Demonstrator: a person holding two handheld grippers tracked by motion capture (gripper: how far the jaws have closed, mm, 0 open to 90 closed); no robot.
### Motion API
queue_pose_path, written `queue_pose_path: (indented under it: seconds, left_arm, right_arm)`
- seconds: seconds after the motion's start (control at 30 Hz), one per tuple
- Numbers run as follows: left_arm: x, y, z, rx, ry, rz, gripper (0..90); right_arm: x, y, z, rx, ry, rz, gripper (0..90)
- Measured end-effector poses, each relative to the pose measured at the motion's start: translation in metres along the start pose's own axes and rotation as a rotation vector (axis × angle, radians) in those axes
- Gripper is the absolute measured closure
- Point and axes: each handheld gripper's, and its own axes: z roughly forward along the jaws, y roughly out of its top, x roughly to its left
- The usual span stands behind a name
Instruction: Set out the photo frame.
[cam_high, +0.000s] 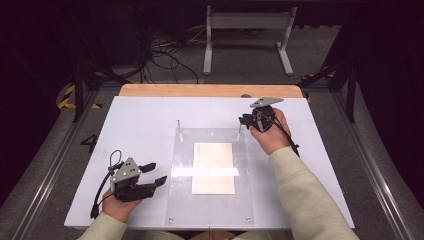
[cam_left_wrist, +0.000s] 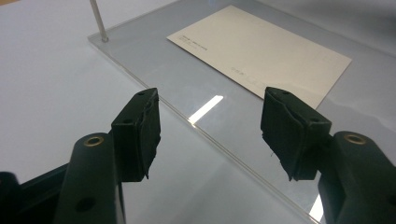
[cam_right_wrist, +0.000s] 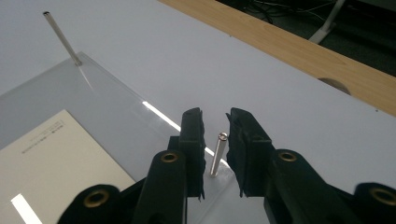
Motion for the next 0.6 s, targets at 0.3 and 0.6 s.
queue_pose_path:
  seconds: [0.3, 0.6]
  left_arm:
    - [0.001, -0.001, 0.001, 0.005, -0.011, -0.003, 38.0]
    - [0.001, -0.001, 0.002, 0.022, -0.015, 0.009, 36.6]
  right_arm:
    - [0.002, -0.006, 0.023, 0.036, -0.033, -0.022, 84.0]
    - [-0.006, -0.011, 0.026, -0.003, 0.009, 0.06, 85.4]
